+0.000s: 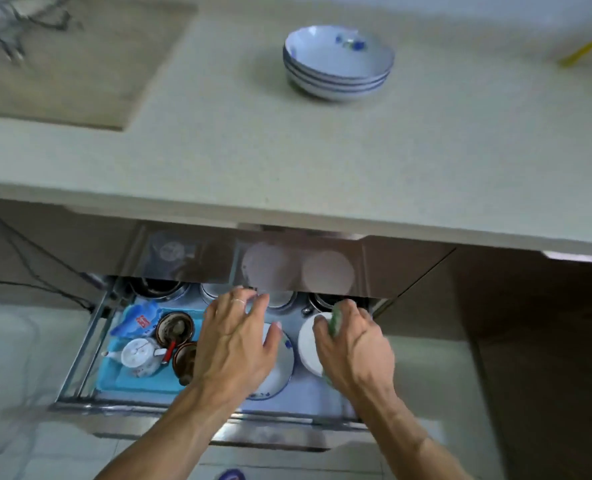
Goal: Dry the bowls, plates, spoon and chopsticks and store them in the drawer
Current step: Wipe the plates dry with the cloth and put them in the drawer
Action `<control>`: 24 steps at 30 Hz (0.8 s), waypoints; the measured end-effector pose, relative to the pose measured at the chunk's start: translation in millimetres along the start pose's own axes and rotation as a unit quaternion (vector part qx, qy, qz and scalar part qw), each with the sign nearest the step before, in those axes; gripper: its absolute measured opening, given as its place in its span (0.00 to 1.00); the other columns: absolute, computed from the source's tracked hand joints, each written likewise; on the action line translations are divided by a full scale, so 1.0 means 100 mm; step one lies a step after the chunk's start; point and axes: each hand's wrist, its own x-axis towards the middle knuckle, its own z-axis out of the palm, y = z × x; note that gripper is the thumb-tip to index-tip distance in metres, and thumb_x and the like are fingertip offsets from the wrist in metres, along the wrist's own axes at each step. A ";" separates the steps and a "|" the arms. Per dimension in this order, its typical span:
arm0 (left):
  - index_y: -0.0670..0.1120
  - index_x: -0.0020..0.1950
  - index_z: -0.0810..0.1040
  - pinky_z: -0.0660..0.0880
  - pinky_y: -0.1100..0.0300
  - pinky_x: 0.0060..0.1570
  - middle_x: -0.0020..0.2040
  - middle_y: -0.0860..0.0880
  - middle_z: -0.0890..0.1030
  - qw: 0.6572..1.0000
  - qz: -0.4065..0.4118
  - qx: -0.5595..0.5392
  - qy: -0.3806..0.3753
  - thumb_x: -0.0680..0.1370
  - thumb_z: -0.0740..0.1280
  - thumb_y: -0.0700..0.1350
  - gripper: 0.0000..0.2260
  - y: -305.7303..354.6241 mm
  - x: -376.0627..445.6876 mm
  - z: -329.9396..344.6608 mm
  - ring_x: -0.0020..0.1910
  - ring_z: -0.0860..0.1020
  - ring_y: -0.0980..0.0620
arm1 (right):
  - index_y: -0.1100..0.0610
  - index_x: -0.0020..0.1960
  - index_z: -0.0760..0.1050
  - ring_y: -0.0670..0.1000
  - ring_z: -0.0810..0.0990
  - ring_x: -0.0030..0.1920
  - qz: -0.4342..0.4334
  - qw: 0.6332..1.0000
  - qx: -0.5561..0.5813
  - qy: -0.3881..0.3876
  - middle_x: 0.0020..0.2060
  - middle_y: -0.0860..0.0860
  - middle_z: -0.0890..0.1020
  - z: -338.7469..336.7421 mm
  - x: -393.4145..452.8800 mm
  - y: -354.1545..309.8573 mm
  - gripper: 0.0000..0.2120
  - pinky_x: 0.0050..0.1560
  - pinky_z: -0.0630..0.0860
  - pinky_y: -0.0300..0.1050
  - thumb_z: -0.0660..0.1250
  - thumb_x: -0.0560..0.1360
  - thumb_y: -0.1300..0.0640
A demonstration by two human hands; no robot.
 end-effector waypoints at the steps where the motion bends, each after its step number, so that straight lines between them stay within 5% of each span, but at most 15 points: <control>1: 0.42 0.56 0.82 0.77 0.46 0.51 0.52 0.43 0.80 1.000 0.004 0.000 0.010 0.74 0.58 0.55 0.23 0.14 0.02 -0.23 0.52 0.80 0.40 | 0.54 0.55 0.71 0.60 0.78 0.54 -0.023 1.000 -0.006 0.021 0.53 0.53 0.79 -0.28 0.00 -0.06 0.14 0.47 0.72 0.50 0.60 0.79 0.44; 11: 0.44 0.57 0.82 0.77 0.46 0.53 0.52 0.44 0.81 0.997 0.003 0.054 0.056 0.75 0.56 0.56 0.23 0.79 0.49 -1.60 0.52 0.79 0.43 | 0.54 0.52 0.72 0.55 0.79 0.45 -0.090 0.993 0.032 0.062 0.45 0.51 0.78 -1.81 0.40 -0.47 0.16 0.47 0.77 0.50 0.57 0.80 0.41; 19: 0.45 0.63 0.78 0.77 0.49 0.49 0.56 0.45 0.80 0.996 -0.014 0.037 0.075 0.78 0.66 0.53 0.18 0.75 1.43 -1.93 0.54 0.80 0.43 | 0.55 0.50 0.75 0.54 0.78 0.41 -0.006 0.996 0.083 0.019 0.42 0.52 0.81 -2.28 1.48 -0.74 0.22 0.41 0.73 0.46 0.59 0.78 0.36; 24: 0.47 0.73 0.67 0.73 0.53 0.54 0.65 0.48 0.73 0.995 -0.052 -0.063 0.058 0.82 0.59 0.55 0.22 0.73 2.30 -1.90 0.63 0.75 0.47 | 0.56 0.48 0.76 0.52 0.78 0.39 0.043 0.991 0.124 0.003 0.41 0.53 0.81 -2.34 2.33 -0.93 0.21 0.39 0.71 0.44 0.63 0.76 0.37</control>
